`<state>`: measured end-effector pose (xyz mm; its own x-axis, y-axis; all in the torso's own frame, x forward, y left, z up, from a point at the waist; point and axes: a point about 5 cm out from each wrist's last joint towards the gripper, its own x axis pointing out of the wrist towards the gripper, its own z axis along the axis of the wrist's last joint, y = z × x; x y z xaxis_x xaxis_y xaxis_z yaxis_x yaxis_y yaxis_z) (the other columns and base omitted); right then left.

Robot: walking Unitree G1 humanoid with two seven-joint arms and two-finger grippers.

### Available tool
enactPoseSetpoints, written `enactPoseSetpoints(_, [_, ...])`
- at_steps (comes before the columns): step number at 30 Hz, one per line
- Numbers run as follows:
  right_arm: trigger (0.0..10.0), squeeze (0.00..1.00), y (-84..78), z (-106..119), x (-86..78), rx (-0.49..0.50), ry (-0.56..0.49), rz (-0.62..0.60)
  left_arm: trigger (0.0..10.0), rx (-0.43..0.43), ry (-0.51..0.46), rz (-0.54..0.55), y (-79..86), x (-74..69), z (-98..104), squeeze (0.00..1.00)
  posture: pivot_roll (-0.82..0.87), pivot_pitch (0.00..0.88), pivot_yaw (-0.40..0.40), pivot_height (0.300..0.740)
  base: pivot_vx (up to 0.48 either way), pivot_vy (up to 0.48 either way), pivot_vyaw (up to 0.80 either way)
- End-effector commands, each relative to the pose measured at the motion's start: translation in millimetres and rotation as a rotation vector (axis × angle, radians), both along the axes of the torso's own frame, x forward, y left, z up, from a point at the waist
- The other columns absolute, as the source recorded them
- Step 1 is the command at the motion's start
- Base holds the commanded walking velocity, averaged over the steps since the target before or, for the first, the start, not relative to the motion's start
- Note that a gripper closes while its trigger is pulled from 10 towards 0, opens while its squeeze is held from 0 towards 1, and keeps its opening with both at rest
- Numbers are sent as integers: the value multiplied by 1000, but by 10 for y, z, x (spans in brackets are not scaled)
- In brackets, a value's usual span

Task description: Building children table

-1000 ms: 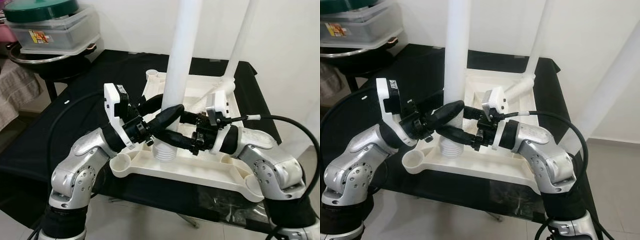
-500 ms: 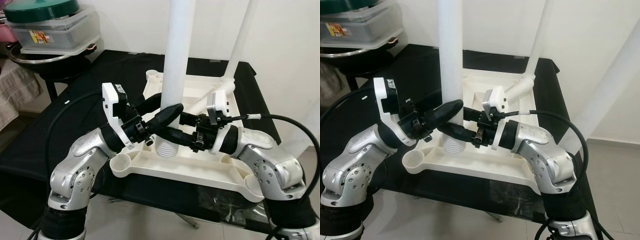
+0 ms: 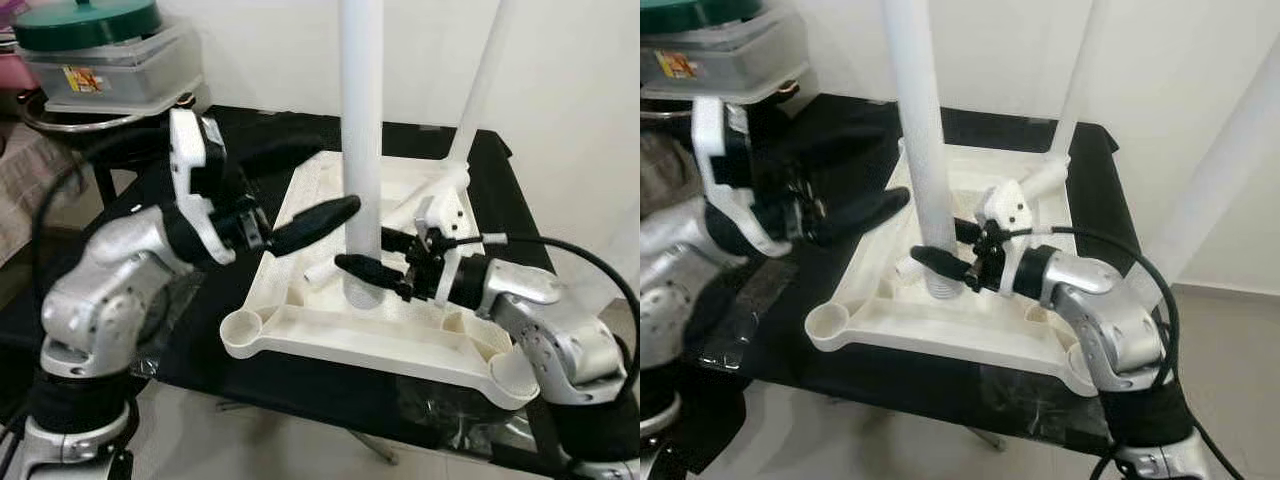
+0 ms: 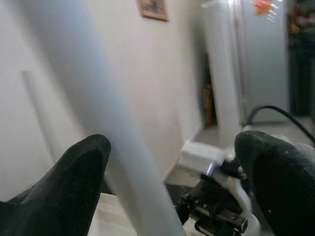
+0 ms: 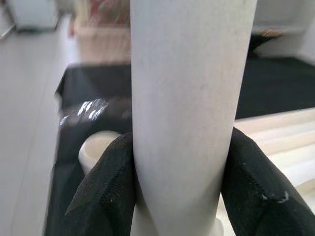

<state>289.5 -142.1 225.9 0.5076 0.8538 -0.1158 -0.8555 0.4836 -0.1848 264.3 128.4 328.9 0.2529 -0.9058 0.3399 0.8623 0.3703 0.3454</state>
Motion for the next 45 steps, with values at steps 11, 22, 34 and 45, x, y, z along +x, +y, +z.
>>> enactPoseSetpoints(11, [0,0,220,-18,-97,-59,-51,108,10000,77,57,-22,-69,202,111,0,-30,64,-14,740,0,0,0])
enactPoseSetpoints(22, [0,0,174,20,8,-20,-93,2,10000,55,145,54,74,361,24,0,-34,61,-7,740,0,0,0])
enactPoseSetpoints(34, [0,0,246,-24,-29,-33,-87,39,2980,-110,177,-68,-11,280,223,0,-24,56,-12,740,0,0,0])
enactPoseSetpoints(45, [0,0,294,-38,-11,-32,-83,44,10000,-166,205,-157,-244,197,200,1000,-21,57,-16,740,0,0,0])
